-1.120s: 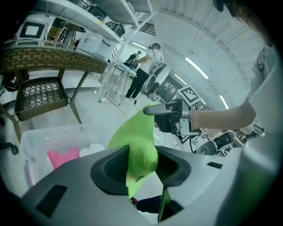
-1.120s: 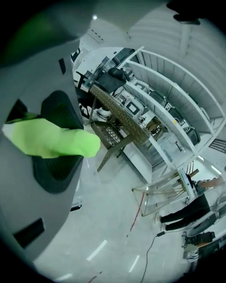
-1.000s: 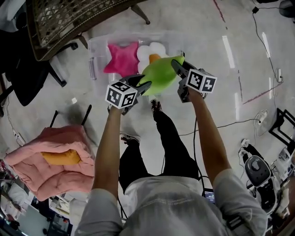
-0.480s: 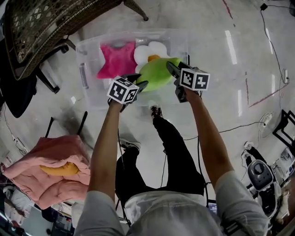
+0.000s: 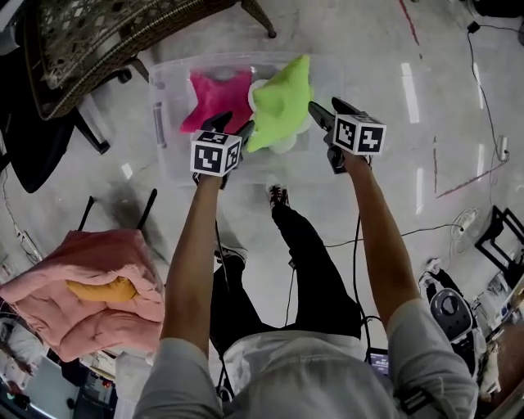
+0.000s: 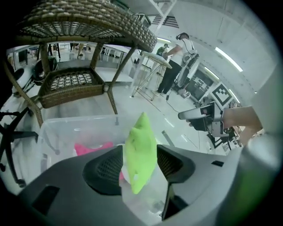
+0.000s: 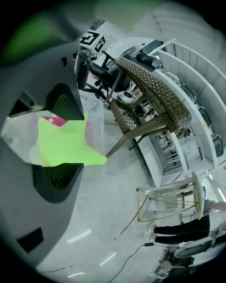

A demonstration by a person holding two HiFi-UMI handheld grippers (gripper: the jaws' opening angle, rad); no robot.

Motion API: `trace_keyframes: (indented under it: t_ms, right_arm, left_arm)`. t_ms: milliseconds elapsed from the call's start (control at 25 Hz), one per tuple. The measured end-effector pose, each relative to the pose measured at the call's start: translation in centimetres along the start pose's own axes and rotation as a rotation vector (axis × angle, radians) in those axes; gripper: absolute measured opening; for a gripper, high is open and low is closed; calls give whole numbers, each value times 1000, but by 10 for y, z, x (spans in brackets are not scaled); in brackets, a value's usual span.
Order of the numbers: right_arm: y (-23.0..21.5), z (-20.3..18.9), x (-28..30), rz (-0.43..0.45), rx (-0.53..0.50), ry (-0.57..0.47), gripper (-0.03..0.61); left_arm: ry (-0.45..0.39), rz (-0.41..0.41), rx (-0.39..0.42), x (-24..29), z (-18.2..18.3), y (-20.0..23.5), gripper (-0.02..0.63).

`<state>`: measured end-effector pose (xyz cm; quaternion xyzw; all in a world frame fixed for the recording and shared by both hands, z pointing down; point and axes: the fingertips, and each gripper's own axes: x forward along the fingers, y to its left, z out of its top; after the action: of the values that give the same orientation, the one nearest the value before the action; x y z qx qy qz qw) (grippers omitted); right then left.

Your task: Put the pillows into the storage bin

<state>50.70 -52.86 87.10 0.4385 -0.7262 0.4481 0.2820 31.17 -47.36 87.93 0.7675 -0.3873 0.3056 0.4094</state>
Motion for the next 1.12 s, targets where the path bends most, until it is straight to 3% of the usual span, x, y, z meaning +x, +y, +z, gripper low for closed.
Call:
trace_keyframes:
  t_ms: [240,440,600,840,1120]
  right_arm:
    - [93,26,-32,75,-155,-25,313]
    - [217,50,-65,179,-329,-60,310]
    - [334,43,-101,261,-445,-88,311]
    - [525,4,-143,438,-682,-89,319]
    - [707,-88,-172,610,-841,-57,319]
  left_arm:
    - [-144,50,-79,-103,6,17,255]
    - [-299,173,-146,-233,4,44,253]
    - [-415,262,-177,-353,-19,62,253]
    - [-553,435,-225,-526,-89,85,250]
    - [-697,591,-365,-679,-217,108,244]
